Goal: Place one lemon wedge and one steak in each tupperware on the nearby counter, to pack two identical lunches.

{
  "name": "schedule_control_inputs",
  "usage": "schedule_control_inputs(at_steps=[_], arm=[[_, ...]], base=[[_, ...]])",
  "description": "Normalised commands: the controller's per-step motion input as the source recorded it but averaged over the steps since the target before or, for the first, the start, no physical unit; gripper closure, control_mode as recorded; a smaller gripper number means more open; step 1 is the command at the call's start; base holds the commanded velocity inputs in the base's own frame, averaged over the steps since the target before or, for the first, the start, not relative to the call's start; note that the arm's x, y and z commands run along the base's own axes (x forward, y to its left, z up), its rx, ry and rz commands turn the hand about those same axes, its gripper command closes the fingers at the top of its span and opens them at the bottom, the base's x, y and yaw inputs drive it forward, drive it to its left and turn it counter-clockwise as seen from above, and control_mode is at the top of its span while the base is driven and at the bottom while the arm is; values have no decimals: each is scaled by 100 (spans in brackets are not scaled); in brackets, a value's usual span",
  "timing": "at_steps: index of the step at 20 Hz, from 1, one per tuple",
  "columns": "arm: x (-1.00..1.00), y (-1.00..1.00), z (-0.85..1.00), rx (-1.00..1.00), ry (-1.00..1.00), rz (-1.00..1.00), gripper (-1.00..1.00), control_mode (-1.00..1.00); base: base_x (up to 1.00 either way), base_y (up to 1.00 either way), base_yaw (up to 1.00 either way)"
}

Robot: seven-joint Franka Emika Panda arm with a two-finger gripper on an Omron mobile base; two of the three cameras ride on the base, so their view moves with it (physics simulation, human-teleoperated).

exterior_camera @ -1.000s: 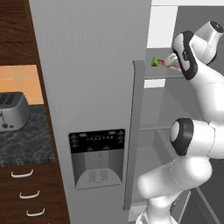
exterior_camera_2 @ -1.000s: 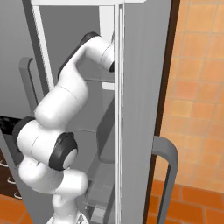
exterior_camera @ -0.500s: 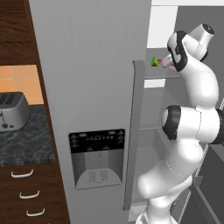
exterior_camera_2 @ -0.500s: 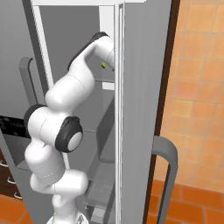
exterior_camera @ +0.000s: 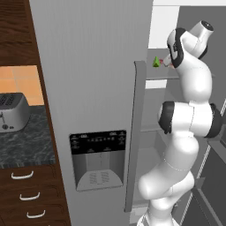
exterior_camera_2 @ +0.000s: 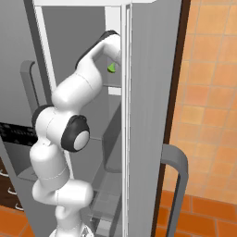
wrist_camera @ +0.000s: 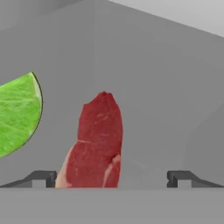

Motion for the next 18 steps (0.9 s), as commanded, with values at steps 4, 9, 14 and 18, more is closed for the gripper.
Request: schedule_control_inputs(at_steps=[4,9,14,18], arm=[[-30,0,-93,-12,0,0,-100,-100],[-36,0,-98,-5,0,-4,-100,-100],[-39,-1,-67,0,7,-5,-100,-100],[-16,-5,-45,0,8,-4,-100,-100]], base=[[0,0,0],[0,0,0],[0,0,0],[0,0,0]])
